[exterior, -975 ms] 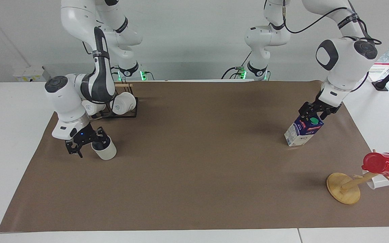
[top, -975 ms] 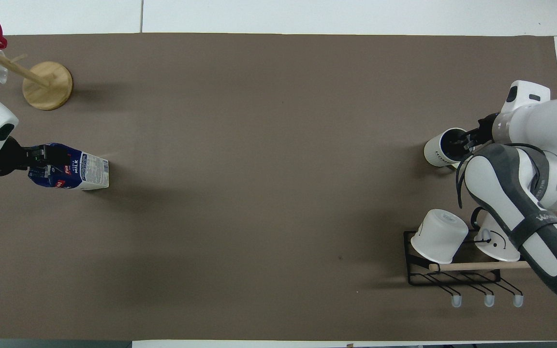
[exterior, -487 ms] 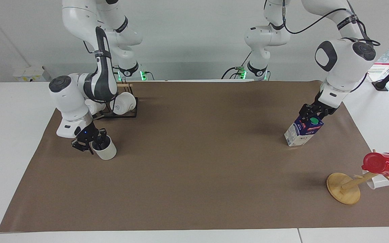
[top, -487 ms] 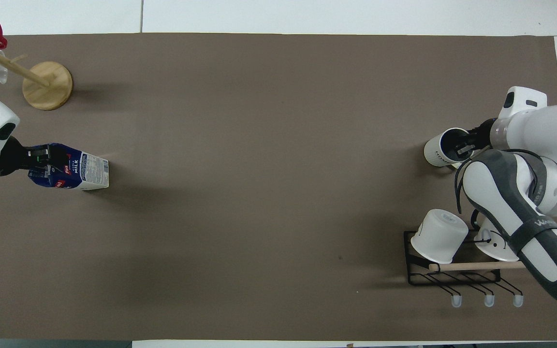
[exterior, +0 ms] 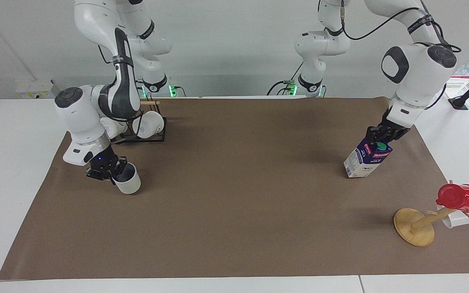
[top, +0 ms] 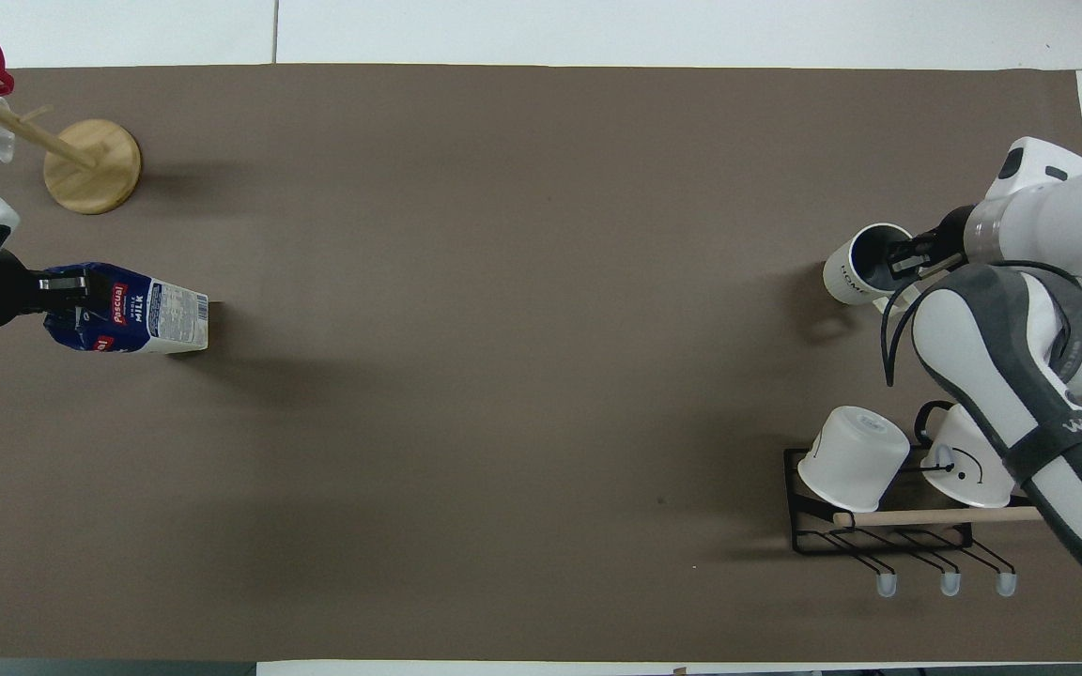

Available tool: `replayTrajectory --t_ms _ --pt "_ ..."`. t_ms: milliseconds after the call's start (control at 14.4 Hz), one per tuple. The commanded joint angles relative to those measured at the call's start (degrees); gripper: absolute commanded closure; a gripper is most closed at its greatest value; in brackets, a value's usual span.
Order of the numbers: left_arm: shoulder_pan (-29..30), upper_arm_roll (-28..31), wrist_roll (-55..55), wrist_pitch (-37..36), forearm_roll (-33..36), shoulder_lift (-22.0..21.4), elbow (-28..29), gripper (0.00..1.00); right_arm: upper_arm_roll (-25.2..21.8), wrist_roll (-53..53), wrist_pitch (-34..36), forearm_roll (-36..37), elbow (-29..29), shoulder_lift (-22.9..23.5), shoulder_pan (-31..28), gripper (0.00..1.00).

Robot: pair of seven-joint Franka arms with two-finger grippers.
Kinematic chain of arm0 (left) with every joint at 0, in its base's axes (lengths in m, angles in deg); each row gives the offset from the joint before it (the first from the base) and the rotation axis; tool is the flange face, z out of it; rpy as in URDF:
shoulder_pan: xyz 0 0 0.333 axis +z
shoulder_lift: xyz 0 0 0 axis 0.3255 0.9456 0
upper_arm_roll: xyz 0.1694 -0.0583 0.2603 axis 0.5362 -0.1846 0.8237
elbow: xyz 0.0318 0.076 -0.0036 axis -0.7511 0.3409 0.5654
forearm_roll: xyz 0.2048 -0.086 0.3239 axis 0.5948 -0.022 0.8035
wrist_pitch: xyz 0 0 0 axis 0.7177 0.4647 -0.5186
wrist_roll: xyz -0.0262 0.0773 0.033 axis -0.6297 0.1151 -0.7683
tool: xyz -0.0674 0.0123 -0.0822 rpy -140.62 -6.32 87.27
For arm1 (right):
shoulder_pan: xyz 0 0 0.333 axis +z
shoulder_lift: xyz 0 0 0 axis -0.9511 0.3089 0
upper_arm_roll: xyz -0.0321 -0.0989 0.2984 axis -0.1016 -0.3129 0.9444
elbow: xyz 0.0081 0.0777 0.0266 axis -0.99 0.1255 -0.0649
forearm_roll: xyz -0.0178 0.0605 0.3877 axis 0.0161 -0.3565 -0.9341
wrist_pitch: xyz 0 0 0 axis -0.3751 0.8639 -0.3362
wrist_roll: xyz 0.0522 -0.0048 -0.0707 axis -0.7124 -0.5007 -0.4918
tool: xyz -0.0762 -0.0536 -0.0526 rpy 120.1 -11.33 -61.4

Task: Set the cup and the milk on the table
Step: 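Carry the mug toward the table center with the right gripper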

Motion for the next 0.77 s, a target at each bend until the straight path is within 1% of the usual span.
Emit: replayTrajectory --t_ms 0,70,278,418,557,696 --pt "-0.3 0.0 0.0 -2.9 -0.4 -2.7 -1.2 1.0 0.2 8.9 6.3 0.1 -5.9 0.6 2.0 1.0" --pt "-0.3 0.0 0.0 -5.2 0.5 -3.1 -2.3 1.0 0.2 12.6 7.0 0.6 -7.0 1.2 3.4 1.0" --pt "-0.3 -0.3 0.0 -10.1 2.0 -3.4 -5.6 1.0 0.3 24.7 7.3 5.0 -7.5 1.3 8.3 1.0" --pt "-0.3 -0.3 0.0 -10.3 2.3 -3.4 -6.2 1.0 0.3 32.9 7.6 5.2 -7.1 1.3 13.0 1.0" --pt "-0.2 -0.4 0.3 -9.6 3.2 -3.3 -6.5 1.0 0.3 38.9 7.1 5.2 -6.8 1.2 16.8 1.0" --pt "0.4 -0.2 2.0 -8.9 3.2 -3.3 -6.4 1.0 0.3 41.1 7.0 6.8 -6.6 1.3 21.1 1.0"
